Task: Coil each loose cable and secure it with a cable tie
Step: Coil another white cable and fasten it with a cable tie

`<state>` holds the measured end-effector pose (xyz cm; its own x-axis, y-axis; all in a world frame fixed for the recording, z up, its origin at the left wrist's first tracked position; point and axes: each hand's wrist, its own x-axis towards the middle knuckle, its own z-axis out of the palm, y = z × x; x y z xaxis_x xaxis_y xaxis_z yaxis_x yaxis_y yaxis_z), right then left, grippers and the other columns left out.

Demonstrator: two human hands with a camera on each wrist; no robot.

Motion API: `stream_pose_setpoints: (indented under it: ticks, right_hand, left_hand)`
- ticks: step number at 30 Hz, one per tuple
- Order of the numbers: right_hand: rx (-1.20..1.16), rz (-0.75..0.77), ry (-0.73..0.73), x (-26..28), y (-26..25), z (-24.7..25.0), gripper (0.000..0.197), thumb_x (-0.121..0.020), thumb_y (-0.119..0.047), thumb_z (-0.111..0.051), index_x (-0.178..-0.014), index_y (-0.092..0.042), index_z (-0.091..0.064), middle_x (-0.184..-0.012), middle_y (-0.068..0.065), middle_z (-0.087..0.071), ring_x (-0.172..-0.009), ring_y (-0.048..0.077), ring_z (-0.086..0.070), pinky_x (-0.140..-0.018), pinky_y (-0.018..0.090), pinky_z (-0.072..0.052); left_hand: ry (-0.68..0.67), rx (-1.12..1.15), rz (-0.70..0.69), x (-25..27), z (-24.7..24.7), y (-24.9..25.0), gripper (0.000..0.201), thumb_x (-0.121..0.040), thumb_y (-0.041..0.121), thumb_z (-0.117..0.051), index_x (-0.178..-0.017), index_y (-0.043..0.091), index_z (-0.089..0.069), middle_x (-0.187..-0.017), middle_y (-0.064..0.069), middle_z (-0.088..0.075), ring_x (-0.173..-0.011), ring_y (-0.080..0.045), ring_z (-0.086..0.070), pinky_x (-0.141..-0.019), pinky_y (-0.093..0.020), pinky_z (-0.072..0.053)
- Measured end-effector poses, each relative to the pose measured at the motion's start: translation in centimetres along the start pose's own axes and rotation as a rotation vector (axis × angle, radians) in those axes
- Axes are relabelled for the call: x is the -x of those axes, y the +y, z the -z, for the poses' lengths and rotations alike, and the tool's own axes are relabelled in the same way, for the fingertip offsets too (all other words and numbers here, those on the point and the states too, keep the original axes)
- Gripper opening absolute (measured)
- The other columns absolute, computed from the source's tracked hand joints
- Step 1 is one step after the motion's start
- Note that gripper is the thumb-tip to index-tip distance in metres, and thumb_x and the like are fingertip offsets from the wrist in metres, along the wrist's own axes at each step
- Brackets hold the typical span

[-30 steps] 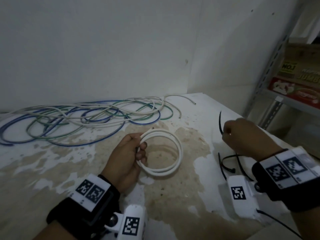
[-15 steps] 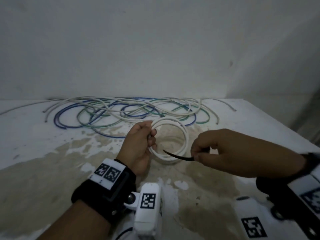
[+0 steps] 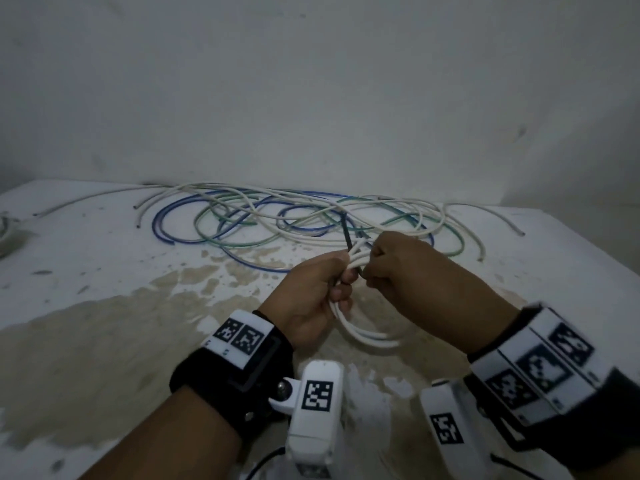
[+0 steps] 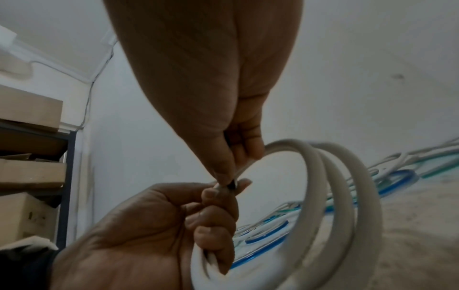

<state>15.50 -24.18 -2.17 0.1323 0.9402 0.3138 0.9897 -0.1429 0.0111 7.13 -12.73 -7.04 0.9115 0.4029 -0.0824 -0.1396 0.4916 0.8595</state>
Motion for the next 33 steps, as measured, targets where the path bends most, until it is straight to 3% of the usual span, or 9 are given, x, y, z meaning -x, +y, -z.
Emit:
stream_pose_setpoints:
  ticks: [3, 7, 10, 13, 15, 19, 26, 30, 33]
  right_hand:
    - [-0.132, -0.029, 0.108, -0.4, 0.2, -0.5, 0.011, -0.067, -0.001, -0.062, -0.070, -0.008, -0.070, -0.068, 0.009, -0.057, -0.059, 0.024, -0.057, -0.054, 0.018, -0.021]
    - [-0.434, -0.269, 0.302, -0.4, -0.2, -1.6, 0.028, -0.080, -0.003, -0.067, -0.104, -0.018, -0.065, -0.079, -0.009, -0.059, -0.073, 0.005, -0.054, -0.066, 0.011, -0.035]
    - [-0.577, -0.360, 0.393, -0.5, -0.5, -2.5, 0.030, -0.079, -0.003, -0.069, -0.087, -0.031, -0.063, -0.072, -0.019, -0.060, -0.073, -0.003, -0.058, -0.069, 0.004, -0.041]
    - [-0.776, -0.394, 0.411, -0.5, -0.7, -3.1, 0.047, -0.081, -0.003, -0.068, -0.072, -0.049, -0.062, -0.073, -0.023, -0.067, -0.075, -0.002, -0.064, -0.075, 0.019, -0.051]
    - [-0.818, -0.377, 0.415, -0.5, -1.1, -3.4, 0.053, -0.082, -0.003, -0.067, -0.071, -0.054, -0.062, -0.075, -0.027, -0.067, -0.075, -0.002, -0.064, -0.074, 0.020, -0.052]
    - [-0.830, -0.397, 0.478, -0.6, -1.0, -4.1, 0.038, -0.082, -0.006, -0.069, -0.091, -0.041, -0.057, -0.075, -0.016, -0.063, -0.073, 0.002, -0.061, -0.070, 0.014, -0.048]
    - [-0.899, -0.395, 0.503, 0.0, -1.2, -4.2, 0.017, -0.082, -0.013, -0.071, -0.091, -0.027, -0.065, -0.086, -0.011, -0.069, -0.078, 0.002, -0.063, -0.071, 0.010, -0.047]
    - [-0.900, -0.402, 0.557, 0.1, -1.2, -4.4, 0.022, -0.085, -0.012, -0.068, -0.099, -0.029, -0.064, -0.093, -0.004, -0.070, -0.086, 0.007, -0.066, -0.080, 0.019, -0.051]
    - [-0.943, -0.428, 0.603, -0.1, -1.3, -4.7, 0.026, -0.084, -0.014, -0.065, -0.102, -0.032, -0.065, -0.094, 0.000, -0.071, -0.087, 0.017, -0.068, -0.083, 0.040, -0.055]
  left_hand:
    - [0.043, -0.044, -0.034, -0.1, 0.1, 0.2, 0.021, -0.101, 0.009, -0.034, -0.094, 0.012, -0.053, -0.060, 0.001, -0.042, -0.043, -0.007, -0.028, -0.044, -0.020, -0.028]
    - [0.121, -0.168, -0.094, -0.2, 0.0, 0.3, 0.013, -0.100, 0.009, -0.039, -0.096, 0.014, -0.050, -0.060, 0.000, -0.044, -0.042, -0.008, -0.030, -0.041, -0.019, -0.028]
    - [0.156, -0.237, -0.124, 0.0, 0.0, 0.7, 0.012, -0.100, 0.010, -0.043, -0.103, 0.019, -0.050, -0.062, -0.003, -0.045, -0.042, -0.008, -0.033, -0.043, -0.020, -0.029]
    - [0.183, -0.347, -0.161, 0.1, 0.1, 1.0, 0.009, -0.099, 0.013, -0.045, -0.105, 0.018, -0.050, -0.063, -0.004, -0.048, -0.042, -0.009, -0.036, -0.046, -0.024, -0.029]
    - [0.203, -0.408, -0.175, 0.1, 0.2, 1.1, 0.007, -0.099, 0.014, -0.046, -0.103, 0.017, -0.051, -0.066, -0.006, -0.050, -0.043, -0.011, -0.036, -0.046, -0.025, -0.028]
    - [0.227, -0.492, -0.212, 0.1, 0.2, 1.1, 0.011, -0.097, 0.011, -0.047, -0.103, 0.017, -0.054, -0.068, -0.009, -0.046, -0.044, -0.013, -0.032, -0.046, -0.025, -0.027]
    - [0.266, -0.563, -0.314, 0.0, 0.4, 0.7, 0.039, -0.094, 0.006, -0.051, -0.123, 0.032, -0.053, -0.075, -0.003, -0.057, -0.041, -0.008, -0.035, -0.046, -0.023, -0.030]
    - [0.309, -0.672, -0.306, 0.0, 0.4, 0.5, 0.017, -0.095, 0.011, -0.053, -0.105, 0.023, -0.060, -0.079, -0.001, -0.066, -0.038, -0.006, -0.039, -0.046, -0.025, -0.031]
    - [0.314, -0.707, -0.312, -0.1, 0.3, 0.4, 0.022, -0.095, 0.013, -0.052, -0.111, 0.026, -0.061, -0.077, -0.002, -0.063, -0.038, -0.003, -0.039, -0.046, -0.025, -0.032]
